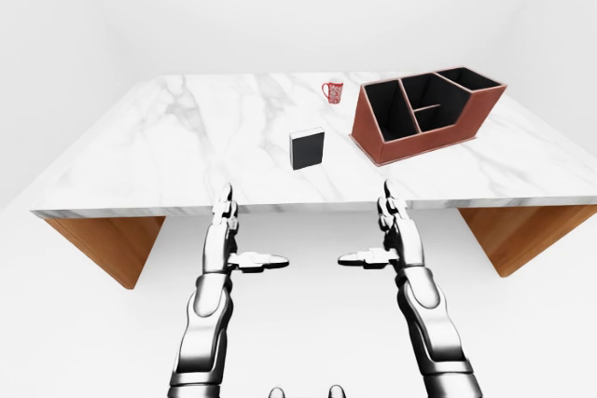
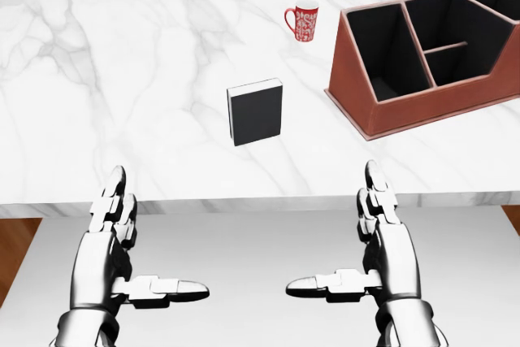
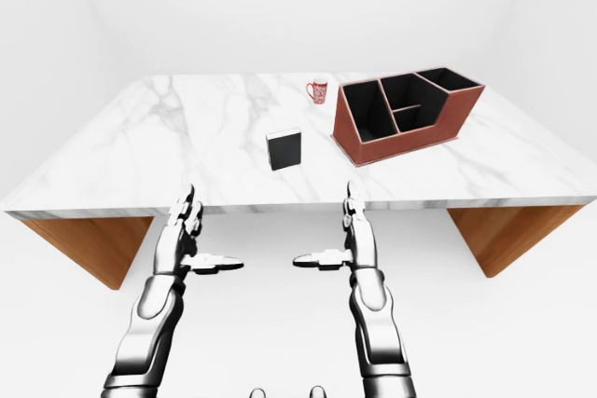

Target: Pick up the book and place it in the right compartment of the caddy.

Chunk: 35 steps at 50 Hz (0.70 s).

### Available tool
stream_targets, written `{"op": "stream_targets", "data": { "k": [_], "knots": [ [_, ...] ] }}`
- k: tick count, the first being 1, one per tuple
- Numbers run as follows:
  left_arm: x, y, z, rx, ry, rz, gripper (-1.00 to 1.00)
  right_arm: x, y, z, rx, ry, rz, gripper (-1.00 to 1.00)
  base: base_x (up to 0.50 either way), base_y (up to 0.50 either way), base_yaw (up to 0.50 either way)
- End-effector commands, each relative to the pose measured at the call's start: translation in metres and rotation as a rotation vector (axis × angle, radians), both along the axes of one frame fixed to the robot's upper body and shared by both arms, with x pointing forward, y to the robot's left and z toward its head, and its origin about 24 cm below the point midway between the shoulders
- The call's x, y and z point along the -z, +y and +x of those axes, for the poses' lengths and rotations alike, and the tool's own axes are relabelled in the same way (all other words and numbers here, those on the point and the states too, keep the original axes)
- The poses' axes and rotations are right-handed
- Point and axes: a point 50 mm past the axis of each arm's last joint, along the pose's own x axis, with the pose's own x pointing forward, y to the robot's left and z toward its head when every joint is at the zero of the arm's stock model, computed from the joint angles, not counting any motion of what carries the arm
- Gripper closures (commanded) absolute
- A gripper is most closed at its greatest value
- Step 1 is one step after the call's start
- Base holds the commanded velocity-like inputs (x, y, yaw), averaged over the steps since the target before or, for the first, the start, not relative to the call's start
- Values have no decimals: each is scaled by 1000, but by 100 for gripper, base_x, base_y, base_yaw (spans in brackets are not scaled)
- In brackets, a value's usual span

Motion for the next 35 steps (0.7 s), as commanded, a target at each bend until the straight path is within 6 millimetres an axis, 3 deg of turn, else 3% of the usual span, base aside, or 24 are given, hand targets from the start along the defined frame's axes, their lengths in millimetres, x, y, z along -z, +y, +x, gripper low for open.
{"op": "stream_targets", "data": {
  "k": [1,26,35],
  "knots": [
    [-1,7,1,-9,1,-2,-100,2,-9,1,10,14,7,-100,0,0,0],
    [2,7,1,-5,4,5,-100,-1,-8,-1,6,-25,10,-100,0,0,0],
    [1,7,0,-5,1,10,-100,-3,-8,-2,4,-32,6,-100,0,0,25]
  ]
}}
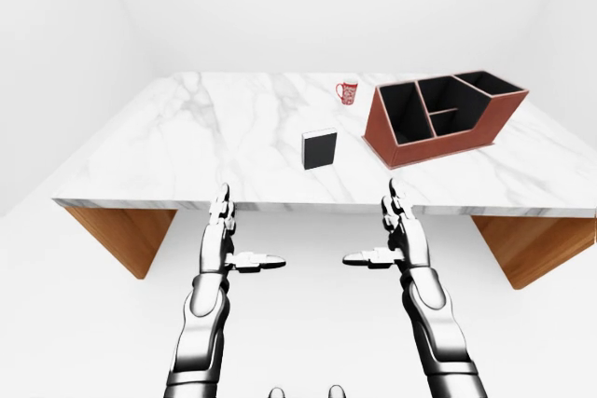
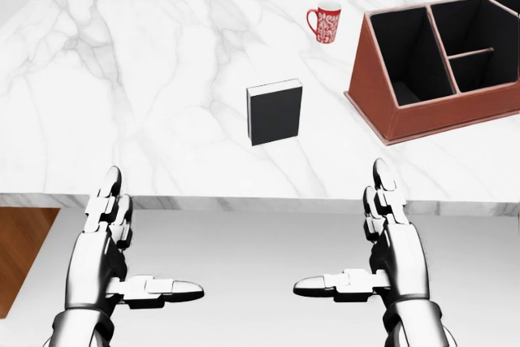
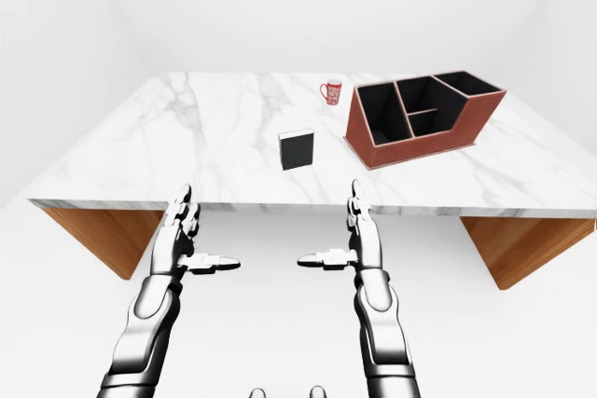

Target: Pick up the book and place it in the right compartment of the caddy.

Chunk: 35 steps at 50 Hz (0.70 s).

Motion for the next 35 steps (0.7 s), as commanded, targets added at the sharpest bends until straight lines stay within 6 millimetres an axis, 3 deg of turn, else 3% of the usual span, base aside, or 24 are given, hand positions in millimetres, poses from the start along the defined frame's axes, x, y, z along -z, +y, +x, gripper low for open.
{"op": "stream_targets", "data": {
  "k": [1,30,35],
  "knots": [
    [0,0,-1,0,-2,5,-100,-2,0,-1,-2,-14,-4,-100,0,0,28],
    [1,0,0,1,-1,9,-100,0,1,-1,-15,-17,-1,-100,0,0,28],
    [1,0,0,1,0,9,-100,1,2,-1,-18,-12,-3,-100,0,0,3]
  ]
}}
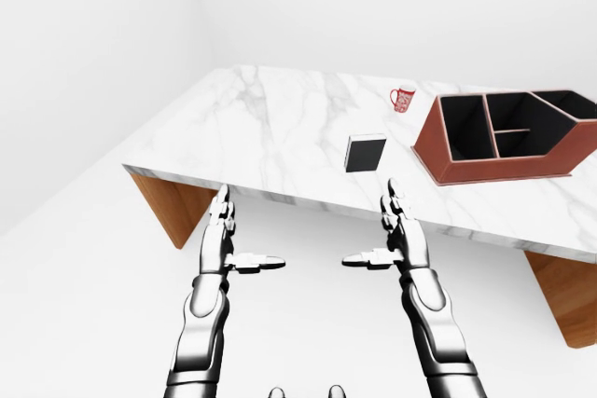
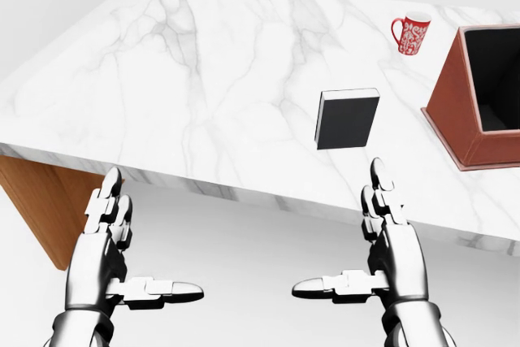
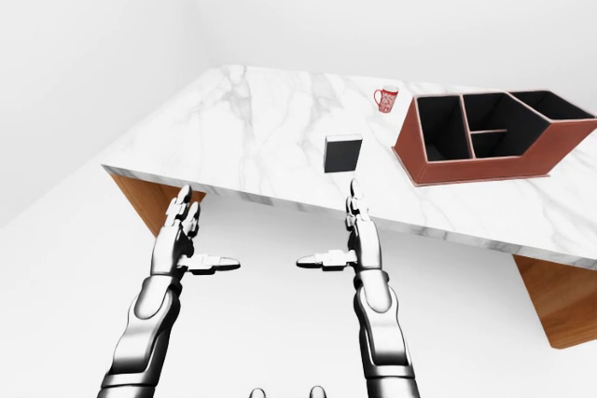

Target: Pick up the book and place it in the right compartment of the caddy.

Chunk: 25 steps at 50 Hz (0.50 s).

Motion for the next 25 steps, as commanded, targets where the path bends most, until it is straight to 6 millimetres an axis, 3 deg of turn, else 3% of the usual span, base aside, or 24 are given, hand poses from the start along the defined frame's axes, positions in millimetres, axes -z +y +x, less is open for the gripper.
{"op": "stream_targets", "data": {
  "k": [1,19,25],
  "knots": [
    [0,0,0,1,1,0,-100,1,0,0,-4,4,-1,-100,0,0,0],
    [0,0,0,-1,5,-2,-100,2,0,1,-7,13,7,-100,0,0,0],
    [-1,0,0,-4,7,-5,-100,3,0,1,-4,18,10,-100,6,-22,0]
  ]
}}
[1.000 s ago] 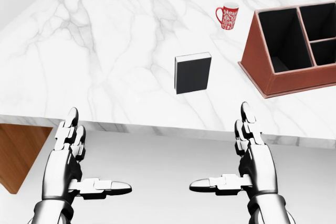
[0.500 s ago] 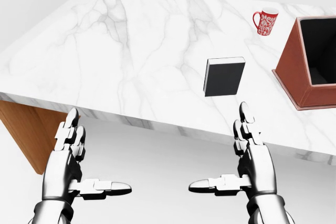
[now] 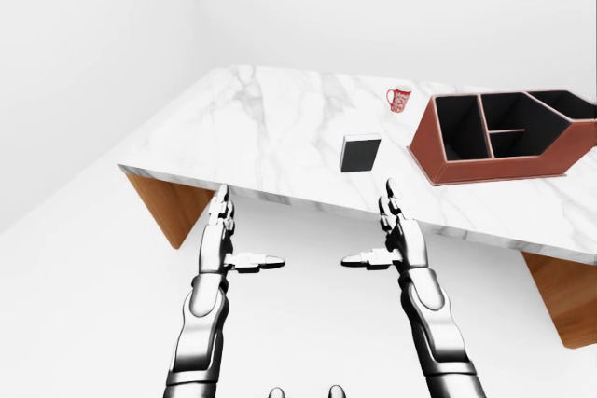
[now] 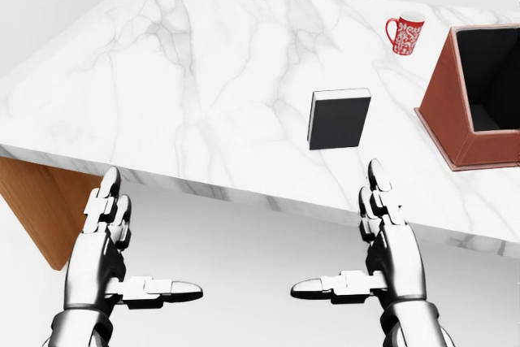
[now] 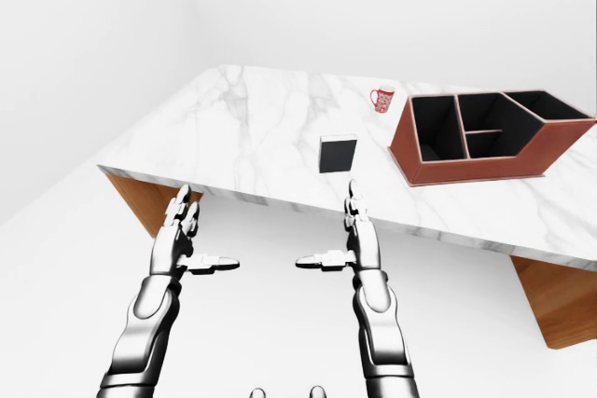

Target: Pick up the book and place it in the right compartment of the caddy.

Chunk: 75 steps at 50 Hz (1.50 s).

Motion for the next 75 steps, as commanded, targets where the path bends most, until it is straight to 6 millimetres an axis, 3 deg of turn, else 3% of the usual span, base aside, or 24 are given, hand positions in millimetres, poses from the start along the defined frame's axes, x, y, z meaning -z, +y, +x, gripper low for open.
{"op": "stream_targets", "data": {
  "k": [1,75],
  "knots": [
    [0,0,0,-1,3,-5,-100,1,-1,1,4,7,4,-100,10,-36,0],
    [0,-1,0,-3,0,-4,-100,2,-1,1,2,11,-4,-100,10,-38,0]
  ]
}}
